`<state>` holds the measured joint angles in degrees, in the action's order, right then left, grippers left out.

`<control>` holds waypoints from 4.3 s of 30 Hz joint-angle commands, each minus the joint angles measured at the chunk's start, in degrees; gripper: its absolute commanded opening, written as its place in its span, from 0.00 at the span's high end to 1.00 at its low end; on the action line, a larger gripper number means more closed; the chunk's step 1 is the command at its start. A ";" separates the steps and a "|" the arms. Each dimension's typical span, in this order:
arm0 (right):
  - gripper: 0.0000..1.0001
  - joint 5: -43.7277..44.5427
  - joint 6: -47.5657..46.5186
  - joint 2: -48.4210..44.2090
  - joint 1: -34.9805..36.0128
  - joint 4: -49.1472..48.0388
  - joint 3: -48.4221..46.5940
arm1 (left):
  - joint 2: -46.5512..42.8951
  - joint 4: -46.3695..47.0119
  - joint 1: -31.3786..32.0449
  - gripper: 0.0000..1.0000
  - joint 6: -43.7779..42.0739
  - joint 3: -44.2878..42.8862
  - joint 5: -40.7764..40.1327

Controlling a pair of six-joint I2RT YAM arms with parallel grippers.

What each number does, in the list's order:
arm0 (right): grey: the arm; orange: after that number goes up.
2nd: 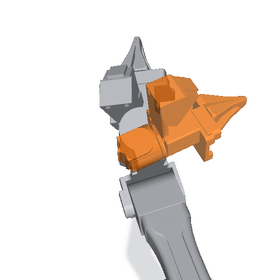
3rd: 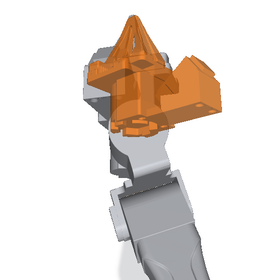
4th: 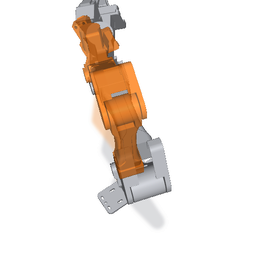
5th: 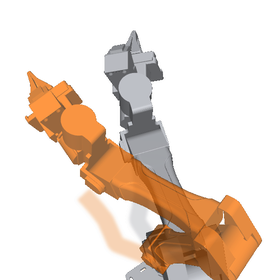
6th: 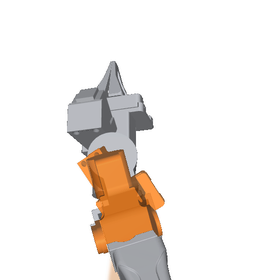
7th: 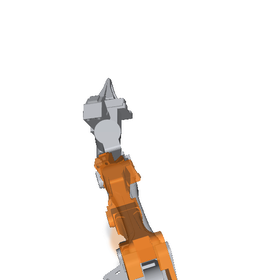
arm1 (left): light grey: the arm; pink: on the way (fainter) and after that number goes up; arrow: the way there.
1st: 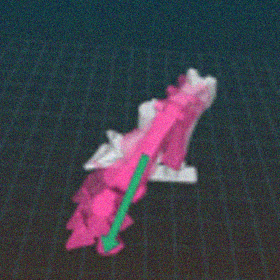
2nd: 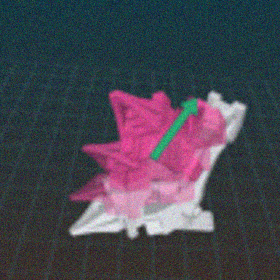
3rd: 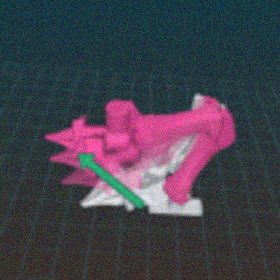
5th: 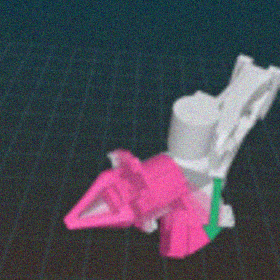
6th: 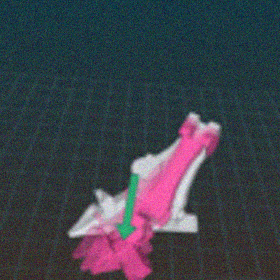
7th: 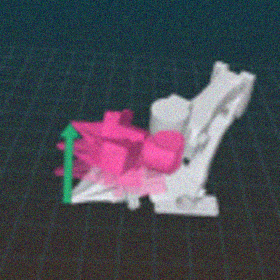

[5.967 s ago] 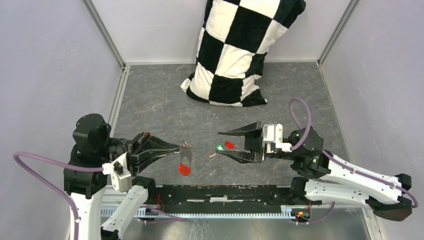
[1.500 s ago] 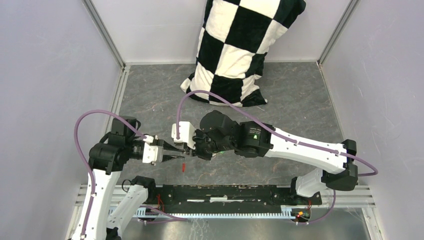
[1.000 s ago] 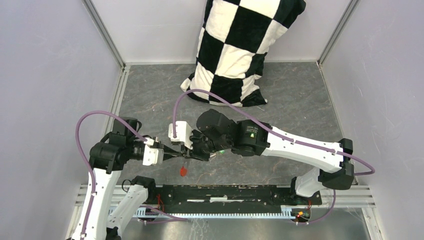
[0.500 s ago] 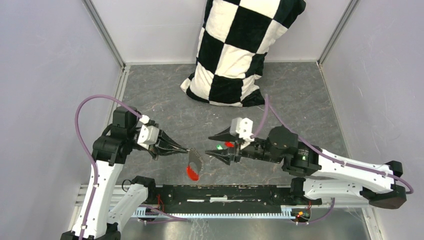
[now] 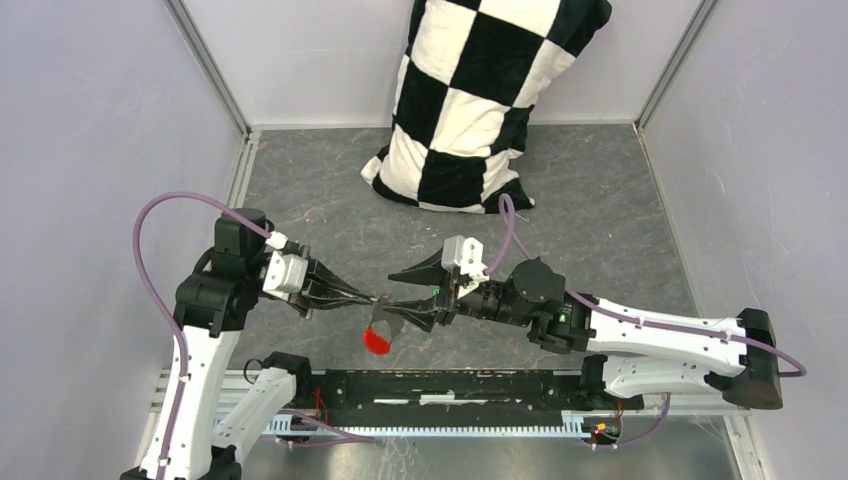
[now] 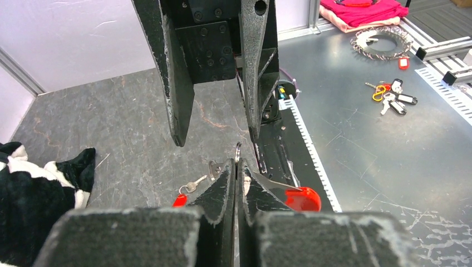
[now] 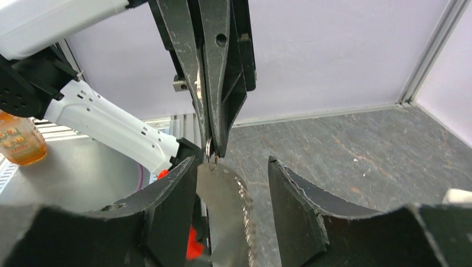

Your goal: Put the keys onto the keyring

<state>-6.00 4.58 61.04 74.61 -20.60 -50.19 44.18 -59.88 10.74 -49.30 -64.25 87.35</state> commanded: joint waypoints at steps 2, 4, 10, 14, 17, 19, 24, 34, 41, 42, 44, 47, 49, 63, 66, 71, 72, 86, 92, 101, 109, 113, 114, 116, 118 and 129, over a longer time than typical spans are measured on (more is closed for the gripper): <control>0.44 -1.60 1.13 1.17 -0.09 -7.04 -1.17 | -0.56 0.65 0.07 0.98 0.30 -1.84 4.51; 0.45 -1.94 1.15 1.67 -0.14 -7.08 -1.39 | -0.55 0.64 0.07 0.98 0.14 -2.00 4.52; 0.54 -2.15 0.71 1.82 -0.07 -5.83 -1.31 | -0.58 0.72 0.07 0.98 -0.11 -2.35 4.45; 0.67 -2.25 0.52 1.13 -0.12 -5.42 -0.48 | -1.09 0.74 0.07 0.98 -2.75 -2.35 3.83; 0.71 -2.82 0.30 1.42 -0.09 -5.22 -0.88 | -1.82 3.60 0.07 0.98 -2.89 -2.29 3.38; 0.60 -4.58 -0.41 1.28 -0.08 -3.37 -2.08 | -2.41 4.50 0.07 0.98 -4.99 -2.70 2.60; 0.38 -2.33 -5.48 -6.70 -0.05 2.50 -1.75 | -5.19 11.25 0.07 0.98 -6.84 -3.74 0.78; 0.40 2.41 -7.91 -15.13 -0.09 3.49 2.73 | -10.06 23.84 0.14 0.98 -2.86 -2.97 6.34; 0.41 0.05 -9.01 -12.73 -0.08 2.28 1.29 | -13.40 27.48 0.16 0.98 -5.13 -1.58 6.43; 0.41 -0.18 -9.06 -12.40 -0.08 2.37 0.97 | -13.52 27.49 0.20 0.98 -5.35 -1.58 6.43; 0.41 -0.75 -9.24 -11.81 -0.10 2.46 0.35 | -13.63 27.49 0.16 0.98 -5.92 -1.31 6.43; 0.42 -1.37 -9.24 -11.25 -0.12 2.63 -0.34 | -13.69 27.55 0.16 0.98 -5.89 -0.76 6.34; 0.42 -1.47 -9.24 -11.23 -0.08 2.89 -0.60 | -13.71 27.46 0.16 0.98 -5.59 -0.58 6.34; 0.37 13.80 -8.83 -9.99 -0.33 13.57 -1.87 | -4.53 19.55 0.16 0.98 13.10 2.21 0.62; 0.35 17.62 -7.78 -10.85 -1.29 15.58 0.71 | -1.76 14.10 0.09 0.98 10.09 3.09 0.37; 0.34 19.73 -5.40 -10.77 -5.91 17.71 8.69 | 0.95 11.28 -0.06 0.98 10.43 7.05 -2.57; 0.34 19.09 -4.76 -9.94 -7.27 18.18 10.31 | 1.11 11.01 -0.10 0.98 10.29 8.10 -3.29; 0.40 -8.84 12.61 8.42 -21.26 -2.77 23.36 | -1.19 15.19 -1.42 0.98 19.57 14.37 -6.49; 0.51 -6.60 14.04 15.38 -21.66 -4.82 23.46 | -2.93 15.49 -1.51 0.98 21.44 13.26 -5.03; 0.53 -1.98 14.56 20.34 -22.11 -4.27 22.20 | -2.46 15.49 -1.51 0.98 21.94 11.99 -5.66; 0.56 -1.17 15.22 24.17 -22.46 -4.10 21.37 | -3.56 15.47 -1.51 0.98 21.61 11.47 -5.41; 0.55 -0.27 15.15 24.94 -22.45 -4.26 20.95 | -4.33 15.49 -1.51 0.98 21.18 11.77 -4.84; 0.56 -0.15 15.17 25.10 -22.40 -4.32 20.84 | -4.43 15.49 -1.51 0.98 21.17 11.78 -4.82; 0.56 0.18 15.16 25.77 -22.44 -4.45 20.43 | -4.50 15.49 -1.51 0.98 21.25 11.82 -4.74; 0.56 0.51 15.16 26.55 -22.44 -4.45 19.76 | -4.59 15.46 -1.51 0.98 21.27 11.86 -4.73; 0.59 4.21 15.23 27.99 -22.93 -4.76 18.73 | -5.28 15.48 -1.51 0.98 21.13 11.69 -4.51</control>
<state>-4.10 19.33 88.18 52.12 -23.07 -29.58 39.55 -46.15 9.45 -29.54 -50.41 80.14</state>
